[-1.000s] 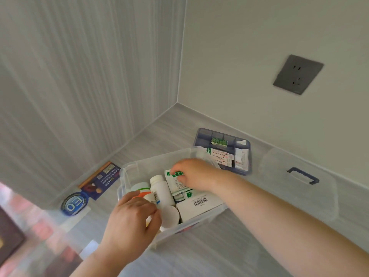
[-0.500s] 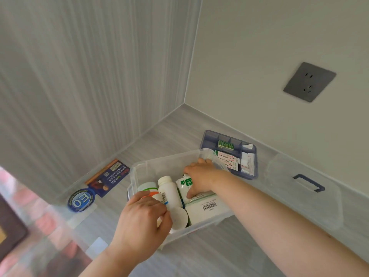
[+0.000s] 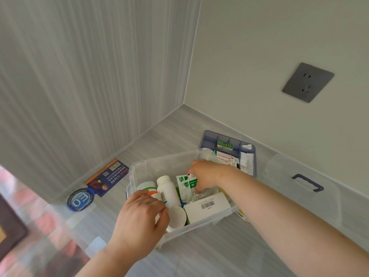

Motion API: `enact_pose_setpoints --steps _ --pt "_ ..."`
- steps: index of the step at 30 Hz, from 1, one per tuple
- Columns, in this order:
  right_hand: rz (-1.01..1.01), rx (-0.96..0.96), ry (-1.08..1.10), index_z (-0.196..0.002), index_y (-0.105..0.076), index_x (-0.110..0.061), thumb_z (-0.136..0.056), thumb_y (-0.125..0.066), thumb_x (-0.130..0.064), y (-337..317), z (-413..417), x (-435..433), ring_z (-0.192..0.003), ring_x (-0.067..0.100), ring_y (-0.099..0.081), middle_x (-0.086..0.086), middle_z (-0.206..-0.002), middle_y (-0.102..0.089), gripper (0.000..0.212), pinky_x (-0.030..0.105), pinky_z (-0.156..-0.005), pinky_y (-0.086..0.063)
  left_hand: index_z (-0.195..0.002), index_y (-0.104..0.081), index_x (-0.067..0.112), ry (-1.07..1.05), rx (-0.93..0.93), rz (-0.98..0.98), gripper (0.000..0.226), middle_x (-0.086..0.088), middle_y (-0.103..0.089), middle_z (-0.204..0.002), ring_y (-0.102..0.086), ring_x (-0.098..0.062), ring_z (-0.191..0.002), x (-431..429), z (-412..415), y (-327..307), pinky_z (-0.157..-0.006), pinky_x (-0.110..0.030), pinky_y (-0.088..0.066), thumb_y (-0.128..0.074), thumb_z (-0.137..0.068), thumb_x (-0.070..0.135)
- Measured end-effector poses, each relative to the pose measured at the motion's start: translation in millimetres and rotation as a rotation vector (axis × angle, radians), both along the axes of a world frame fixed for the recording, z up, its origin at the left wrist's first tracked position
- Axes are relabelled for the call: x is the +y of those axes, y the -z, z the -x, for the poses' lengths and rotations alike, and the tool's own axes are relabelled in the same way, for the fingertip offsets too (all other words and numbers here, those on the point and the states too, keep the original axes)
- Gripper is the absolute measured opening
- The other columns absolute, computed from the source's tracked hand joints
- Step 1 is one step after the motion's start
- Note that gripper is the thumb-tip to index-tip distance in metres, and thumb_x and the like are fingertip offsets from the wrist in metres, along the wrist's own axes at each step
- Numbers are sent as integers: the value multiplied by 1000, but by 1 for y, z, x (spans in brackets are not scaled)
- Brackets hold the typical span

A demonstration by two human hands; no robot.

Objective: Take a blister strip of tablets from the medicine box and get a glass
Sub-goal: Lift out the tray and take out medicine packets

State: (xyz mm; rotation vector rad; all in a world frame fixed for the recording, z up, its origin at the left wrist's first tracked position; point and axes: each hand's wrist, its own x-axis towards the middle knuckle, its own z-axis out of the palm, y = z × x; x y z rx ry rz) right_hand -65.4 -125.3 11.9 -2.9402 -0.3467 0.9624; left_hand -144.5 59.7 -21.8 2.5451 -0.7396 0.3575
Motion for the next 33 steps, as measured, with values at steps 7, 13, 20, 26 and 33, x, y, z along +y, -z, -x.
enact_pose_setpoints --steps 7,13,20,26,33 --pt "-20 -57 -13 -114 -47 -10 -75 -67 -15 3 2 2 -99 25 -54 11 -115 -57 43 31 -73 -39 -42 -59 17 -4 27 7 38 6 -60 -41 -58 -11 -42 0 1 -1 -77 -17 -34 -39 -73 28" --pt "-134 -116 13 -111 -52 -13 -77 -64 -16 -4 9 -4 -89 22 -52 9 -112 -59 37 32 -70 -39 -41 -57 17 -6 23 23 37 8 -59 -40 -57 -13 -41 -1 1 -2 -77 -17 -34 -39 -72 27" --pt "-730 -279 452 -72 -57 -31 -79 -65 -16 -50 33 -45 -55 -6 -60 -16 -70 -60 18 7 -44 -46 -41 -58 15 6 44 3 38 5 -59 -39 -58 -16 -40 -2 3 -6 -78 -20 -34 -38 -71 27" --pt "-1259 -501 1071 -87 -60 -18 -86 -53 -10 -45 91 -111 -74 11 -63 4 -94 -65 11 25 -64 -51 -64 -70 22 111 61 -7 32 7 -72 -60 -66 -11 -55 -13 10 -20 -73 -25 -47 -41 -72 33" --pt "-1139 -391 1465 -87 -61 -11 -85 -55 -5 35 177 -108 -71 17 -61 10 -89 -65 8 23 -53 -54 -73 -74 22 223 35 -233 37 9 -74 -66 -69 -10 -55 -51 26 -19 -50 -21 -54 -91 -40 29"
